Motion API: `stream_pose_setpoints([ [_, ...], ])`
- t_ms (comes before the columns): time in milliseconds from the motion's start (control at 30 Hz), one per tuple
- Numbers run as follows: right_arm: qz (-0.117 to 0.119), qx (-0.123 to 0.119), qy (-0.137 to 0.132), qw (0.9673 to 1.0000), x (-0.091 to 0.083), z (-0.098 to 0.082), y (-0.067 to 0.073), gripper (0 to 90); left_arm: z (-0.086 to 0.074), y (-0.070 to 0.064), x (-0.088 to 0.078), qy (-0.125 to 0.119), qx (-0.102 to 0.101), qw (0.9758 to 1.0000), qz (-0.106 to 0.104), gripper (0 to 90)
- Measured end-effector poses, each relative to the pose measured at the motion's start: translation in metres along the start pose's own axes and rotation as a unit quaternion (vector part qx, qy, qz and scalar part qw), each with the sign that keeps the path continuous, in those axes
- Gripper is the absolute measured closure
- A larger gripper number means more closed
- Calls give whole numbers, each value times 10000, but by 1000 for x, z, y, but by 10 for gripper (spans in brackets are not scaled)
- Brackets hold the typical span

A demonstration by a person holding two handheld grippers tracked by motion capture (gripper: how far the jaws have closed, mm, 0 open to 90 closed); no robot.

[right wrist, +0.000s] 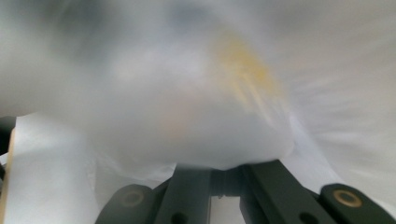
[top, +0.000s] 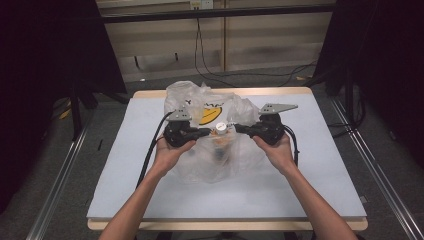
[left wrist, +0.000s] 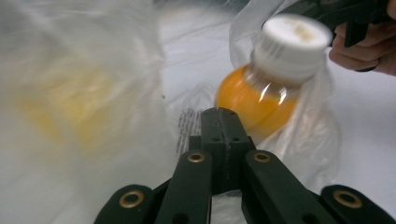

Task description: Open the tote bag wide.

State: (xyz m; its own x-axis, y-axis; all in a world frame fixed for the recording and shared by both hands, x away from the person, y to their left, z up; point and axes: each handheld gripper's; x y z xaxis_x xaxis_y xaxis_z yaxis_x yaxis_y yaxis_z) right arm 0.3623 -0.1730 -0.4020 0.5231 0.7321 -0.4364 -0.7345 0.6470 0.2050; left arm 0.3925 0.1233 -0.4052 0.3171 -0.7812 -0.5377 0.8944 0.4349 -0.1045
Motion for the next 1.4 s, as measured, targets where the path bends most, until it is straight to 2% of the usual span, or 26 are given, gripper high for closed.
stream_pose_setpoints([
  [133,-56,145,175,9997,10,-12,-10,900,-11,3,12,186,-92,9997,-93,900],
  [200,-37,176,220,9996,12,-15,-12,900,-13,3,15,276,-51,9996,-101,900],
  [300,-21,224,484,9986,23,-29,-15,900,-25,1,26,552,-25,9984,-105,900],
  [433,7,230,751,9969,29,-47,-17,900,-42,3,32,752,-110,9970,-145,900],
  [467,16,255,795,9965,29,-52,-18,900,-47,5,33,709,-197,9972,-162,900],
  [500,16,255,795,9965,29,-52,-18,900,-47,5,33,709,-197,9972,-162,900],
  [533,11,315,909,9954,31,-59,-21,900,-57,7,37,726,-310,9967,-193,900],
  [567,16,338,948,9949,32,-62,-22,900,-57,7,37,726,-310,9967,-193,900],
  [600,55,391,964,9946,33,-64,-23,900,-64,7,41,1001,-242,9945,-202,900],
  [633,52,366,1028,9940,34,-66,-23,900,-67,7,42,1071,-127,9938,-261,900],
  [667,56,341,1125,9931,37,-68,-23,900,-69,6,43,1052,-96,9939,-306,900],
  [700,63,291,1217,9921,39,-71,-22,900,-70,6,41,1046,-192,9939,-304,900],
  [733,63,291,1217,9921,39,-71,-22,900,-70,6,41,1046,-192,9939,-304,900],
  [767,68,293,1376,9900,43,-76,-22,900,-71,7,39,1080,-164,9935,-326,900],
  [833,42,218,1399,9899,44,-78,-21,900,-73,6,37,1053,-152,9937,-353,900],
  [900,-16,95,1462,9892,42,-78,-18,900,-74,4,31,1160,-46,9928,-284,900],
  [933,-16,48,1495,9887,41,-78,-17,900,-77,3,29,1117,5,9933,-286,900],
  [967,-43,57,1521,9883,39,-78,-17,900,-78,3,25,1157,-20,9929,-285,900],
  [1000,-65,36,1529,9882,37,-79,-17,900,-79,4,21,1219,-17,9923,-241,900],
  [1067,-112,33,1551,9878,33,-80,-18,900,-81,5,18,1195,-3,9926,-230,900],
  [1133,-109,30,1501,9886,31,-81,-18,900,-88,8,10,1050,-171,9941,-214,900],
  [1167,-124,-4,1481,9889,31,-82,-18,900,-89,8,9,1049,-138,9941,-221,900],
  [1233,-81,63,1417,9899,31,-82,-17,900,-89,6,9,977,-207,9947,-242,900],
  [1367,23,142,950,9954,22,-75,-13,900,-83,4,4,658,-209,9970,-349,900],
  [1400,23,142,950,9954,22,-75,-13,900,-83,4,4,658,-209,9970,-349,900],
])
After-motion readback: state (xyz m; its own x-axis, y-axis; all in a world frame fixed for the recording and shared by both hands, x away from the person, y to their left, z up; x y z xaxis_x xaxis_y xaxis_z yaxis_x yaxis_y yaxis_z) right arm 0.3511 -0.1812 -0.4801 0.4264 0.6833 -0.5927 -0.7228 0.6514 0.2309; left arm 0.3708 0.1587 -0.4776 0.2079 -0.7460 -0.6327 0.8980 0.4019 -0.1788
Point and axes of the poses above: each handheld gripper's, and its own axes: x roughly forward along the jaws, z roughly out of its top, y roughly to its left, and after that the axes turned 2 degrees about y, right-handed
